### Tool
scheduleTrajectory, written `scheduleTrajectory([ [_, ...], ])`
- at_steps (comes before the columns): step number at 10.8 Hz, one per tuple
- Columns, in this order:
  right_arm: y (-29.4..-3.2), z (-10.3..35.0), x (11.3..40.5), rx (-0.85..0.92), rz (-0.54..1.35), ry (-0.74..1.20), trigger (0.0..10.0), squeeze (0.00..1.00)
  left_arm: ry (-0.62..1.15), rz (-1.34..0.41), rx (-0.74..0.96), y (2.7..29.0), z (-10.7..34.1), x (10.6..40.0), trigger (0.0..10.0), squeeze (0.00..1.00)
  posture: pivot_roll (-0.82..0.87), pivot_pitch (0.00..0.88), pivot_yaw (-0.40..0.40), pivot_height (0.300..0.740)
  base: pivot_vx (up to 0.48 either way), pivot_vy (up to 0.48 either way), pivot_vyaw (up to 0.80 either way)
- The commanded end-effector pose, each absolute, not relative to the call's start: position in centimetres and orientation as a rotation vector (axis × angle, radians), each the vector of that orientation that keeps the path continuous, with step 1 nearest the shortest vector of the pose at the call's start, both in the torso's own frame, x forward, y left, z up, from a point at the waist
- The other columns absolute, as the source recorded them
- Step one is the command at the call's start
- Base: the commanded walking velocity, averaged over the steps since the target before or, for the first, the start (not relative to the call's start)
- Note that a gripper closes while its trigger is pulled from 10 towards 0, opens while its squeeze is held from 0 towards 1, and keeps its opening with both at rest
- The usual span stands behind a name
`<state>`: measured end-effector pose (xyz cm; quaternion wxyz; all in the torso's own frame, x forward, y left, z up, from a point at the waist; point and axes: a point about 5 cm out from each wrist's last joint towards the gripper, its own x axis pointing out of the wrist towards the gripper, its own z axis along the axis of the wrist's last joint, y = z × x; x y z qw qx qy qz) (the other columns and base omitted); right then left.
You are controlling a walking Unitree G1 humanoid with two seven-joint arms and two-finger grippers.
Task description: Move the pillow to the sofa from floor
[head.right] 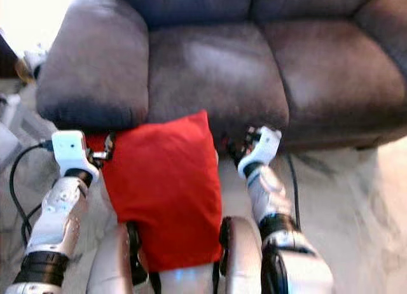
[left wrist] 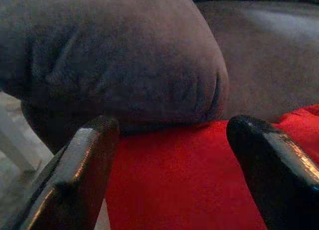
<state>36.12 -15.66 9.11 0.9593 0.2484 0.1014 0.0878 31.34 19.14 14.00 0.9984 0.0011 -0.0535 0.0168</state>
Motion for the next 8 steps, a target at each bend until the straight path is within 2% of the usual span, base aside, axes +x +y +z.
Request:
scheduleTrajectory([
  [1, -15.5, 9.1, 36.2, 0.525, 0.201, 0.219, 10.0, 1.0, -0.136, 0.029, -0.003, 18.9, 15.1, 31.2, 10.0, 0.0, 0.08, 0.308, -0.021, 0.57, 0.0, 0.0, 0.0],
  [2, -14.8, 9.9, 36.6, 0.499, 0.263, 0.189, 10.0, 0.0, -0.188, 0.001, -0.012, 18.2, 16.5, 31.2, 10.0, 0.0, 0.1, 0.334, -0.023, 0.57, 0.0, 0.0, 0.0],
  [5, -13.2, 11.2, 37.1, 0.576, 0.381, 0.171, 10.0, 0.0, -0.212, 0.014, -0.001, 18.1, 18.0, 30.6, 10.0, 0.0, 0.13, 0.387, -0.033, 0.57, 0.0, 0.0, 0.0],
  [8, -12.0, 12.1, 37.8, 0.574, 0.453, 0.182, 10.0, 0.0, -0.213, 0.017, -0.011, 18.1, 18.9, 29.9, 10.0, 0.0, 0.14, 0.415, -0.041, 0.57, 0.0, 0.0, 0.0],
])
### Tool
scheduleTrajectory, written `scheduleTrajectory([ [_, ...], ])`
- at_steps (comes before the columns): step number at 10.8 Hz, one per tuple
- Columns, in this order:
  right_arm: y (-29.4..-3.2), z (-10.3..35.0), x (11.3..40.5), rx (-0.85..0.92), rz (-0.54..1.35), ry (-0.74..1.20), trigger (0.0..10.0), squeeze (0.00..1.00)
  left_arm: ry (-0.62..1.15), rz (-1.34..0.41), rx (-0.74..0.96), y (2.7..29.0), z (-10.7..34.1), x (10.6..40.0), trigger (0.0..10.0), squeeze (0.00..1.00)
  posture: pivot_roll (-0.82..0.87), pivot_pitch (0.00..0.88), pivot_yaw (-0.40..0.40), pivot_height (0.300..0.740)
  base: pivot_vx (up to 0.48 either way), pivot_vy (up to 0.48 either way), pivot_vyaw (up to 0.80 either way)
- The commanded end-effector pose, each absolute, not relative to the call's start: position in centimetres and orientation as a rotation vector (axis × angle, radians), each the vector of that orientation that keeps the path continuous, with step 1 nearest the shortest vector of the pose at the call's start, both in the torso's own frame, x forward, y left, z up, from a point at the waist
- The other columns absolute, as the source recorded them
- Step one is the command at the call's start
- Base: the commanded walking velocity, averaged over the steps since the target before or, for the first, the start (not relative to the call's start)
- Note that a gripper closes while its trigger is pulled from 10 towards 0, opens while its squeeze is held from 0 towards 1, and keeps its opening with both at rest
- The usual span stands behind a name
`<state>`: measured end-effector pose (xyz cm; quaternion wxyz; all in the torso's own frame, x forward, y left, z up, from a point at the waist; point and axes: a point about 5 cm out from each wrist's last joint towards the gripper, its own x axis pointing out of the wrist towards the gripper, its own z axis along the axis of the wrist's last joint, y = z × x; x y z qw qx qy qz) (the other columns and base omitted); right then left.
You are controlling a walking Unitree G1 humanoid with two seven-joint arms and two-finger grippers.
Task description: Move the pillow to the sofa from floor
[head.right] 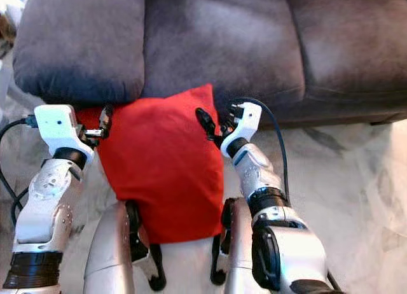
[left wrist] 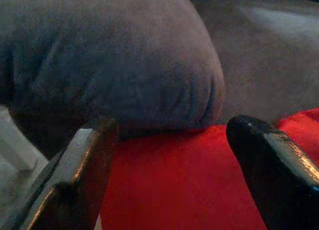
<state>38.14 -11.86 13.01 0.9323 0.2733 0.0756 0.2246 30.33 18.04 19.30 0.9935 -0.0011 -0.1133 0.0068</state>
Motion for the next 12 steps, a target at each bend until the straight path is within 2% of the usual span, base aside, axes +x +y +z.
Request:
scheduleTrajectory([
  [1, -11.8, 12.4, 38.0, 0.546, 0.456, 0.195, 10.0, 0.0, -0.198, 0.017, -0.031, 18.0, 19.0, 29.7, 10.0, 0.0, 0.15, 0.429, -0.046, 0.57, 0.0, 0.0, 0.0],
  [5, -11.7, 13.0, 38.6, 0.471, 0.409, 0.194, 10.0, 0.0, -0.185, -0.002, -0.066, 17.4, 19.5, 28.6, 10.0, 0.0, 0.17, 0.461, -0.061, 0.57, 0.0, 0.0, 0.0],
  [6, -11.6, 12.9, 38.9, 0.43, 0.336, 0.213, 10.0, 0.0, -0.179, -0.001, -0.086, 17.5, 20.0, 28.4, 10.0, 0.0, 0.18, 0.474, -0.064, 0.57, 0.0, 0.0, 0.0],
  [10, -9.2, 12.6, 38.5, 0.536, 0.413, 0.225, 10.0, 0.0, -0.203, 0.017, -0.075, 17.7, 21.7, 27.5, 10.0, 0.0, 0.21, 0.492, -0.074, 0.57, 0.0, 0.0, 0.0],
  [12, -8.5, 12.2, 38.2, 0.506, 0.428, 0.233, 10.0, 0.0, -0.183, 0.019, -0.072, 18.0, 21.7, 27.1, 10.0, 0.0, 0.23, 0.498, -0.073, 0.57, 0.0, 0.0, 0.0],
])
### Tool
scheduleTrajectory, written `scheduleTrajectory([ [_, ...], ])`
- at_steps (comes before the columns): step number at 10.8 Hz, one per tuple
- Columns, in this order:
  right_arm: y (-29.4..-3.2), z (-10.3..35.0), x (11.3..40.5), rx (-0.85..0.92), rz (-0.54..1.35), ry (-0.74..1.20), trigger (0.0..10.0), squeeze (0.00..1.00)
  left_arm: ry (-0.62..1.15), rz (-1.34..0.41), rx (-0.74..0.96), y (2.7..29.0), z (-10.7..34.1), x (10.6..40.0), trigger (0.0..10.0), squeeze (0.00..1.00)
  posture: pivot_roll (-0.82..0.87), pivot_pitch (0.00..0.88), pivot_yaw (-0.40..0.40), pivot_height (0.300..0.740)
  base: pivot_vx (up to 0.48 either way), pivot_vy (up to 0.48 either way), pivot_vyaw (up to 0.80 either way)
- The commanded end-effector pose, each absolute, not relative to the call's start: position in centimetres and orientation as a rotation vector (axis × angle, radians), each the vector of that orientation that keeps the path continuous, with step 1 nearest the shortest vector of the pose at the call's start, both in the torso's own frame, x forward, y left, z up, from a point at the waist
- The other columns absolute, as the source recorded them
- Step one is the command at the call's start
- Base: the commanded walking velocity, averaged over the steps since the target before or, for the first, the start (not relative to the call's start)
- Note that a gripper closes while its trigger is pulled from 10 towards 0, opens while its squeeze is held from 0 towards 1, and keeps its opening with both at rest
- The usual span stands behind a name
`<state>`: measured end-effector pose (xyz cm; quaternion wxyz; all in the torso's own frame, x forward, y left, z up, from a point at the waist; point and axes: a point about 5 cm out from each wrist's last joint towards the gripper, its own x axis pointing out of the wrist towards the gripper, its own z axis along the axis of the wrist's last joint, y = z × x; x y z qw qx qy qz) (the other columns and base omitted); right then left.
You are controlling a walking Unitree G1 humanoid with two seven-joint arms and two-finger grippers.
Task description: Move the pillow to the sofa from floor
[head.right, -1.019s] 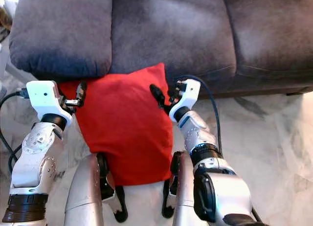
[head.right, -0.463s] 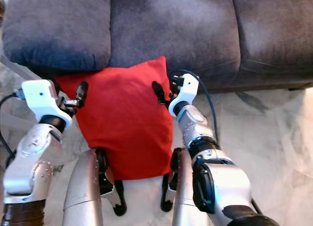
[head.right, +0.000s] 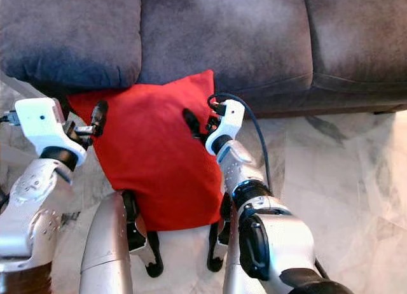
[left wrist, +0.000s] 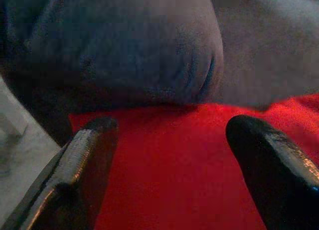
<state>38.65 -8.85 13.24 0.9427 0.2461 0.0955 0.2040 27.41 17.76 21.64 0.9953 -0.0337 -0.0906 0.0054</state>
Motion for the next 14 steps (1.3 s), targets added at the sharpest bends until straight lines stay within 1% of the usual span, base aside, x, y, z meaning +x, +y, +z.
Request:
scheduleTrajectory([
  [1, -8.6, 11.8, 38.1, 0.494, 0.393, 0.254, 10.0, 0.0, -0.165, 0.013, -0.072, 18.0, 21.5, 26.8, 10.0, 0.0, 0.23, 0.502, -0.073, 0.57, 0.0, 0.0, 0.0],
  [2, -9.8, 11.0, 38.1, 0.394, 0.273, 0.278, 10.0, 0.0, -0.146, 0.015, -0.091, 18.0, 21.2, 26.6, 10.0, 0.0, 0.22, 0.505, -0.071, 0.57, 0.0, 0.0, 0.0],
  [3, -10.8, 10.6, 38.1, 0.358, 0.18, 0.303, 10.0, 0.0, -0.138, 0.015, -0.098, 18.0, 21.1, 26.6, 10.0, 0.0, 0.22, 0.502, -0.071, 0.57, 0.0, 0.0, 0.0],
  [5, -10.5, 10.9, 38.2, 0.346, 0.209, 0.285, 10.0, 0.0, -0.136, 0.012, -0.097, 17.8, 21.0, 27.1, 10.0, 0.0, 0.22, 0.478, -0.072, 0.57, 0.0, 0.0, 0.0],
  [7, -10.4, 12.3, 38.6, 0.28, 0.246, 0.197, 10.0, 0.0, -0.141, 0.029, -0.067, 18.0, 20.4, 27.8, 10.0, 0.0, 0.21, 0.433, -0.079, 0.57, 0.0, 0.0, 0.0],
  [9, -10.4, 13.6, 38.9, 0.267, 0.286, 0.098, 10.0, 0.0, -0.148, 0.017, -0.043, 17.6, 20.0, 28.5, 10.0, 0.0, 0.19, 0.369, -0.085, 0.57, 0.0, 0.0, 0.0],
  [10, -11.1, 13.8, 38.9, 0.244, 0.276, 0.062, 10.0, 0.0, -0.15, 0.014, -0.043, 17.6, 19.7, 29.2, 10.0, 0.0, 0.18, 0.321, -0.088, 0.57, 0.0, 0.0, 0.0],
  [11, -12.4, 13.7, 38.7, 0.199, 0.229, 0.03, 10.0, 0.0, -0.155, 0.021, -0.043, 18.1, 19.2, 29.8, 10.0, 0.0, 0.16, 0.275, -0.09, 0.57, 0.0, 0.0, 0.0],
  [12, -12.8, 14.1, 38.6, 0.139, 0.216, -0.028, 10.0, 0.0, -0.153, 0.031, -0.033, 18.3, 18.6, 30.2, 10.0, 0.0, 0.15, 0.246, -0.085, 0.57, 0.0, 0.0, 0.0],
  [13, -13.1, 14.6, 38.3, 0.134, 0.203, -0.097, 10.0, 0.0, -0.161, 0.038, -0.016, 18.5, 18.1, 30.4, 10.0, 0.0, 0.13, 0.211, -0.079, 0.57, 0.0, 0.0, 0.0],
  [14, -14.0, 14.2, 37.3, 0.126, 0.151, -0.163, 10.0, 0.0, -0.171, 0.033, 0.01, 18.7, 17.3, 30.4, 10.0, 0.0, 0.12, 0.175, -0.075, 0.57, 0.0, 0.0, 0.0],
])
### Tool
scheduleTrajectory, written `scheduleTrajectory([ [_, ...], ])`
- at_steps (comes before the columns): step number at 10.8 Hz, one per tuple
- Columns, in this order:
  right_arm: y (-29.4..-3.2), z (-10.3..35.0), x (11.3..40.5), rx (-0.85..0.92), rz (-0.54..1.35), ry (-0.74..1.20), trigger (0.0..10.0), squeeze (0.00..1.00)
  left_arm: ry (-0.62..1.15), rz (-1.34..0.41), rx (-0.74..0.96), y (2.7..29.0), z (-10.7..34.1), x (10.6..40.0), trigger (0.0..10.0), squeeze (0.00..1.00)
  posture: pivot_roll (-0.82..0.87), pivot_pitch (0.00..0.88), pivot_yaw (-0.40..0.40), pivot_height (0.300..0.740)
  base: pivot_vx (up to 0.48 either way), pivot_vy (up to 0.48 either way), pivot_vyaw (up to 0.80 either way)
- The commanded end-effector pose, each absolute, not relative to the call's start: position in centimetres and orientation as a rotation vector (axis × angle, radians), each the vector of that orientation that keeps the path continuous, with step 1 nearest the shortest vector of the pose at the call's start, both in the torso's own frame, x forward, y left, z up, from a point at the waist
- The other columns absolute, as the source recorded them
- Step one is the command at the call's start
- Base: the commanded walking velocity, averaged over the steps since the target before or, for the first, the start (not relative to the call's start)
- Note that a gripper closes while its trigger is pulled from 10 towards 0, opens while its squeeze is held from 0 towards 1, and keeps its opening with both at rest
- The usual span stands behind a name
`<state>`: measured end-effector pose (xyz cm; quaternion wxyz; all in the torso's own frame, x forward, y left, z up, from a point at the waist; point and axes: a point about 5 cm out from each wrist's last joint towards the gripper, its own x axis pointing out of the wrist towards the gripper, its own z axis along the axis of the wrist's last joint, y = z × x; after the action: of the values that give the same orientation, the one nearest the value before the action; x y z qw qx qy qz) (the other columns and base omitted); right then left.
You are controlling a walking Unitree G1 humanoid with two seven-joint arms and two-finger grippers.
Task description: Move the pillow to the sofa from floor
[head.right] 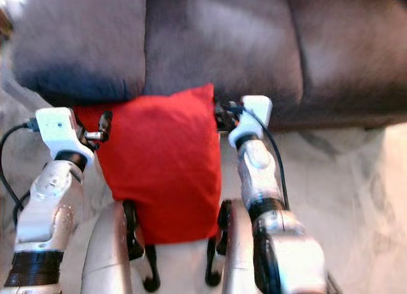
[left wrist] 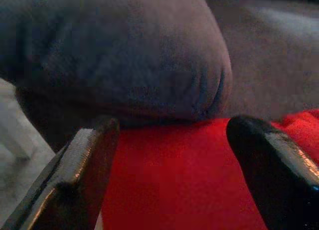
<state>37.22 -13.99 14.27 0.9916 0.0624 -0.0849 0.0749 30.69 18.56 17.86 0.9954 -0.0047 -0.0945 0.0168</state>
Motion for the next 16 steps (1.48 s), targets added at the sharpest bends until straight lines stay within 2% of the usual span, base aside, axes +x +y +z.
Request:
scheduleTrajectory([
  [1, -14.7, 13.8, 36.5, 0.08, 0.112, -0.187, 10.0, 0.0, -0.171, 0.032, 0.02, 18.9, 16.8, 30.4, 10.0, 0.0, 0.11, 0.155, -0.073, 0.57, 0.0, 0.0, 0.0],
  [2, -16.7, 13.3, 34.9, 0.014, 0.017, -0.225, 10.0, 0.0, -0.172, 0.032, 0.018, 19.2, 16.0, 30.8, 10.0, 0.0, 0.09, 0.115, -0.072, 0.57, 0.0, 0.0, 0.0],
  [5, -18.1, 12.6, 32.7, -0.017, -0.063, -0.235, 10.0, 0.0, -0.185, -0.011, 0.015, 18.4, 15.4, 32.0, 10.0, 0.0, 0.06, 0.053, -0.05, 0.57, 0.0, 0.0, 0.0],
  [10, -16.3, 11.9, 32.6, 0.017, -0.042, -0.215, 10.0, 0.0, -0.178, -0.014, 0.017, 18.3, 14.6, 32.5, 10.0, 0.0, 0.06, 0.063, -0.031, 0.57, 0.0, 0.0, 0.0],
  [13, -15.5, 12.0, 32.6, -0.039, 0.005, -0.204, 10.0, 0.0, -0.185, -0.009, 0.024, 18.6, 14.5, 32.6, 10.0, 0.0, 0.06, 0.076, -0.026, 0.57, 0.0, 0.0, 0.0],
  [16, -15.7, 11.8, 32.6, 0.002, -0.012, -0.181, 10.0, 0.0, -0.19, -0.01, 0.025, 18.6, 14.5, 32.6, 10.0, 0.0, 0.06, 0.083, -0.026, 0.57, 0.0, 0.0, 0.0],
])
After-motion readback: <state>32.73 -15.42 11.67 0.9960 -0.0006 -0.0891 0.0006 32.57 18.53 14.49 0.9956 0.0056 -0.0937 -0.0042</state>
